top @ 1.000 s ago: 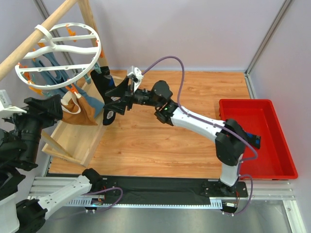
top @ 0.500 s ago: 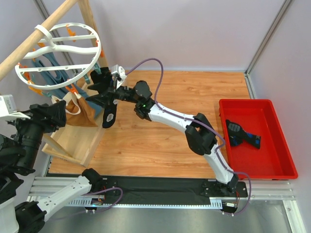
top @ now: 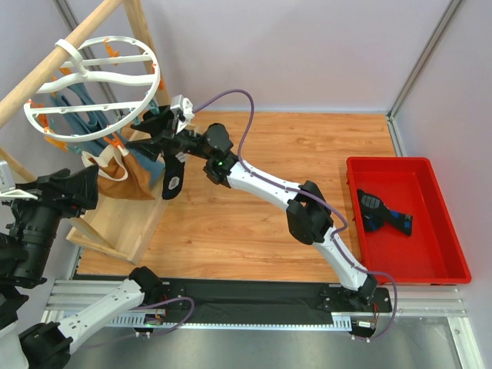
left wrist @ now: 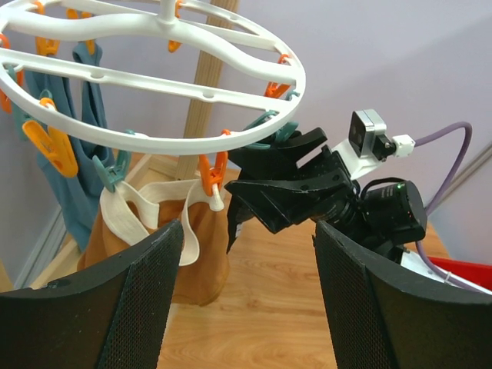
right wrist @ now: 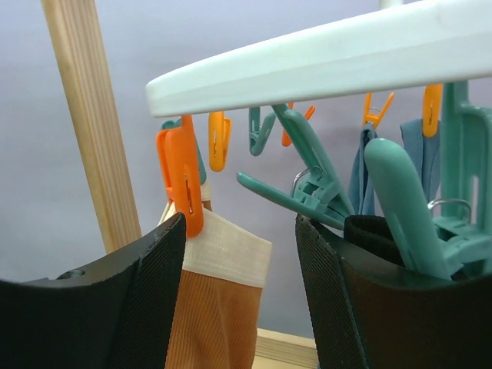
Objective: Clip the socks to the hanger
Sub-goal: Open the clamp at the hanger.
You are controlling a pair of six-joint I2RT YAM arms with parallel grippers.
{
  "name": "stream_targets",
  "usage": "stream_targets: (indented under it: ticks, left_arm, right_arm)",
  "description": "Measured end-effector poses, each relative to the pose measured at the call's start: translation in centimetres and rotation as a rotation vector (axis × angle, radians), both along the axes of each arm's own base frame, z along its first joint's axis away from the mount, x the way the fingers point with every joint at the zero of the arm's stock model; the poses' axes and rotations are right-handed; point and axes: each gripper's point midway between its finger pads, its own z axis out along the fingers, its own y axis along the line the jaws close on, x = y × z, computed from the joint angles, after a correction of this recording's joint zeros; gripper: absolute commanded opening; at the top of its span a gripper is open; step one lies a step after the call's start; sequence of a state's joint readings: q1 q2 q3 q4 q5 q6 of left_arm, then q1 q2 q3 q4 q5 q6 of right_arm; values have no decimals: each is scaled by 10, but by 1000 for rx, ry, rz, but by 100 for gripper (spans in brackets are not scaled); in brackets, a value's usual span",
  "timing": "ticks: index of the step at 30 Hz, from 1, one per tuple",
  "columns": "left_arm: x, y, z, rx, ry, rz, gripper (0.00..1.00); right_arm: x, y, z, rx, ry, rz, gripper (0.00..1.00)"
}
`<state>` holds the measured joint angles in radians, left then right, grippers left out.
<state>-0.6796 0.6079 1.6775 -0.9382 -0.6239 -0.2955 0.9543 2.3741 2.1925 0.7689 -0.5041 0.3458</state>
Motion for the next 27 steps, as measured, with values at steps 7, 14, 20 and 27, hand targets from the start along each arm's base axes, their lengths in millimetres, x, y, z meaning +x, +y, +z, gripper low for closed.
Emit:
stream_targets:
  ticks: [7, 14, 20, 27]
  left_arm:
    - [0, -4, 0, 9, -2, -22, 77]
    - [-1, -6, 0, 10, -3, -36, 77]
    - [-1, -7, 0, 11, -3, -39, 77]
    - [-1, -7, 0, 11, -4, -40, 77]
  right_arm:
    - [11, 3, -19, -21, 45, -41, 64]
    - [18, 3, -23, -27, 48, -79, 66]
    - [17, 3, -23, -32, 20, -81, 66]
    - [15, 2, -14, -22, -11, -75, 66]
